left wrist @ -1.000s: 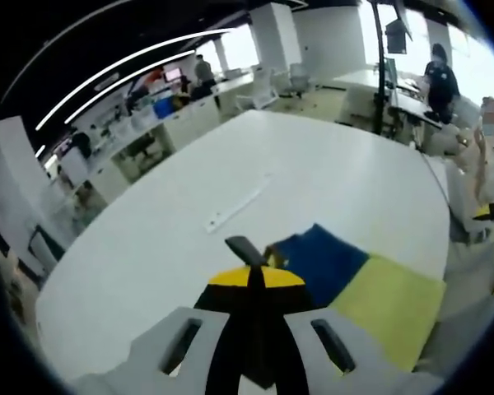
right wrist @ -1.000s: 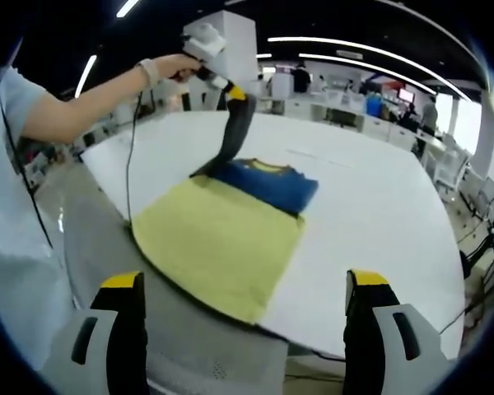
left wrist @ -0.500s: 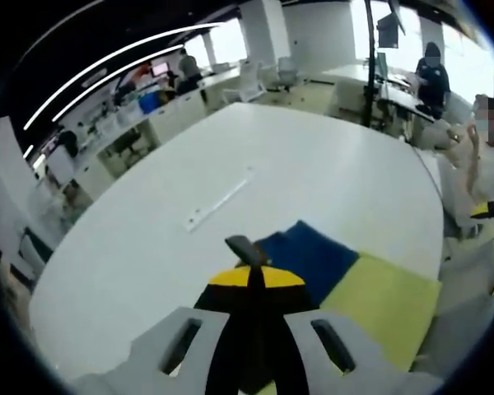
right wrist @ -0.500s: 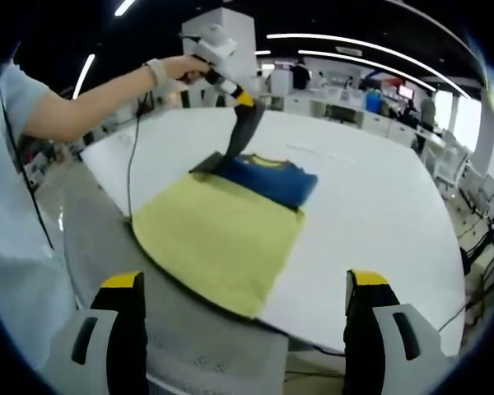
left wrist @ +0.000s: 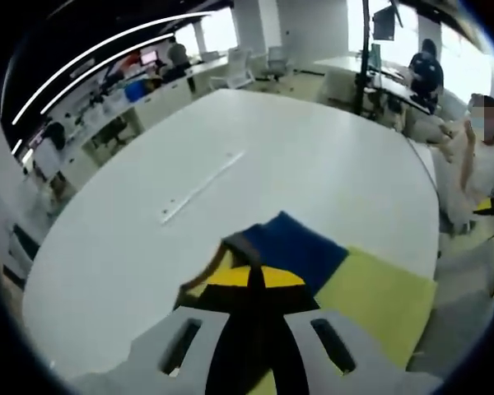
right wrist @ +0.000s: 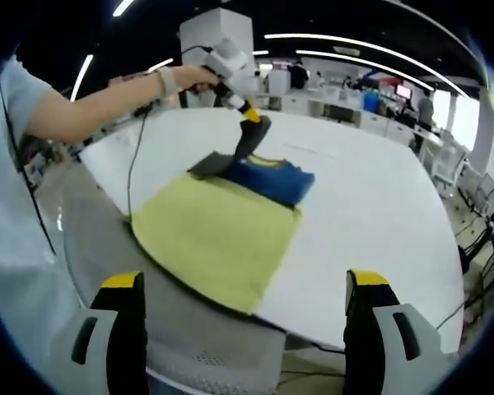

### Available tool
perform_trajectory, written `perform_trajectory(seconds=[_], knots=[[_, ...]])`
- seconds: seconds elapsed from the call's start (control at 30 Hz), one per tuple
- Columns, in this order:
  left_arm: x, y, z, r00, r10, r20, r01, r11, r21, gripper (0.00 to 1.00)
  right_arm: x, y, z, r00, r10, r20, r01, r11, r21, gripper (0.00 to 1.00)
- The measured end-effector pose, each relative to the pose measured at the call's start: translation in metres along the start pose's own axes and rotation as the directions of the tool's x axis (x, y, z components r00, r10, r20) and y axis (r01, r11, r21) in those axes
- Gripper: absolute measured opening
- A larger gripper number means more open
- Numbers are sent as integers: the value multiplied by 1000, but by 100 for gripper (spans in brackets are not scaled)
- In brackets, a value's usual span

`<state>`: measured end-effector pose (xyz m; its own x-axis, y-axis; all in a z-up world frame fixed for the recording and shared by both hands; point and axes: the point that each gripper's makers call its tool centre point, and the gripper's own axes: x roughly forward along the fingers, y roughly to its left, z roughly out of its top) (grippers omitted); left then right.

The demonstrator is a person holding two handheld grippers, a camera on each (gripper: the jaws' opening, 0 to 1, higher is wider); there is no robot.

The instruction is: Fold the garment on the visible template until the final outline fits inside the template.

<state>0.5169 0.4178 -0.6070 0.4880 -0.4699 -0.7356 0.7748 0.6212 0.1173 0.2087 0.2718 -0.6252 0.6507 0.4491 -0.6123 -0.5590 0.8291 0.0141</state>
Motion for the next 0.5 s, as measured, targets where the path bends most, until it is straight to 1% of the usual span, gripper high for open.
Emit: perform_trajectory(seconds=[0.17, 0.5], knots=[[8, -9, -1, 1000, -16, -10, 16, 1000, -1, 0, 1, 1, -2, 1000, 9, -4, -9, 1000, -3, 100], [27, -19, -4, 999, -29, -33, 29, 1000, -3, 0, 1, -2, -1, 1000, 6, -3, -6, 1000, -21, 100]])
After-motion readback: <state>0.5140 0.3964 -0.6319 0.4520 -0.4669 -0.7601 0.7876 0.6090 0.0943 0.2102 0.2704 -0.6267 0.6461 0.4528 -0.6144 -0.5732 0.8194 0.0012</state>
